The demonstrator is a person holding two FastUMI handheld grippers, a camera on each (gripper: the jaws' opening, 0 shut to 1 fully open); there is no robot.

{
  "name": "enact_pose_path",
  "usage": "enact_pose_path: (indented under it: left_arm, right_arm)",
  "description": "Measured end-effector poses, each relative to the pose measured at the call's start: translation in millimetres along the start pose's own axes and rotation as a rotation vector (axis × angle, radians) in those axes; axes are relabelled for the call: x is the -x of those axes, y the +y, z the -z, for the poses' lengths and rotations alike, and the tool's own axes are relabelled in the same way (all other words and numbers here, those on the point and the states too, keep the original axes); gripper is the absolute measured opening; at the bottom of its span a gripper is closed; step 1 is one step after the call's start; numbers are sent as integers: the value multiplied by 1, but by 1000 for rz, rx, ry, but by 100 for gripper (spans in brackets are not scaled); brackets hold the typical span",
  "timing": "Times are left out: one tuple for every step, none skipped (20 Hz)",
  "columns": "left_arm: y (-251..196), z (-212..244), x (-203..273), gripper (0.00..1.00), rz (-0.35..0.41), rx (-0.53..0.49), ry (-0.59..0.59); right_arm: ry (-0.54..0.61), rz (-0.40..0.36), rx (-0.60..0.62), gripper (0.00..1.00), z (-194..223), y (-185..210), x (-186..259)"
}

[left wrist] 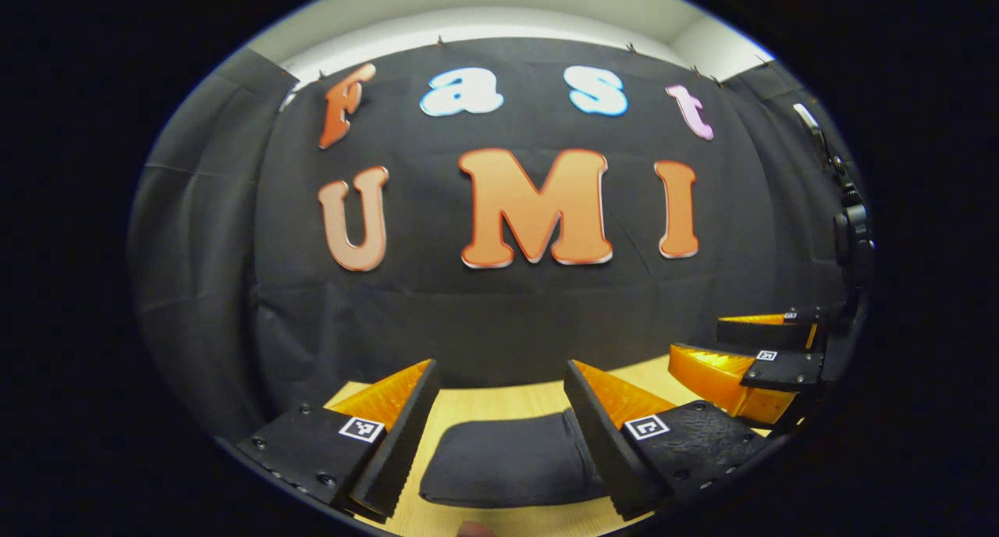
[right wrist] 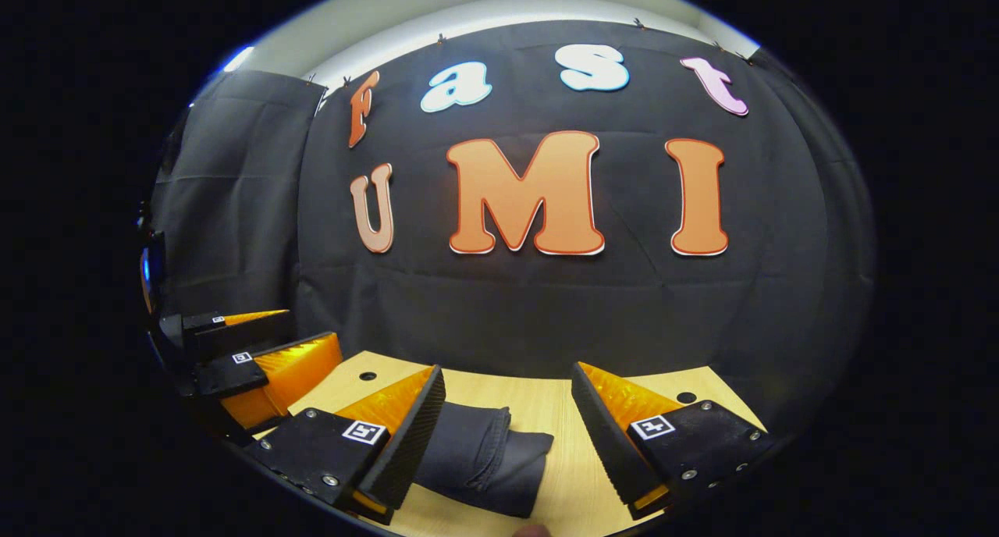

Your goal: Grasp the waist and the cuffs of the jeans and fold them to make the two legs overlap; first hold the waist and fold one-third of the jeans toward the cuffs, then hold the cuffs and fold the remaining one-third in the same direction to finish folding.

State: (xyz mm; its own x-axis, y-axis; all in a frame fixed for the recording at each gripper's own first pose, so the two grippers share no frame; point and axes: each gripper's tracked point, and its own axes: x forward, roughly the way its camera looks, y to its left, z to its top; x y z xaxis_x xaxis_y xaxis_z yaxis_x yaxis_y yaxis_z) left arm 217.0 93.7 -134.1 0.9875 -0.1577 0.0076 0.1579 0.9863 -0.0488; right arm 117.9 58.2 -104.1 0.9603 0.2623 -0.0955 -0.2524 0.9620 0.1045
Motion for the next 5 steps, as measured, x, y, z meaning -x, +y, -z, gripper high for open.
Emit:
enact_pose_path:
  left_arm:
    - [9,-4,5,96,-4,-18,-15]
    - [24,-2,13,95,-27,-37,-21]
    - [32,-2,18,99,-39,-41,-15]
    - [34,2,23,99,-37,-32,0]
    - [41,5,25,99,-40,-15,7]
  right_arm:
    - [-28,0,9,98,-5,5,4]
    - [-46,4,24,98,-9,9,7]
    - [-53,6,35,98,-9,13,10]
    - [-55,4,42,98,-10,20,13]
    - [-59,4,49,98,-11,24,14]
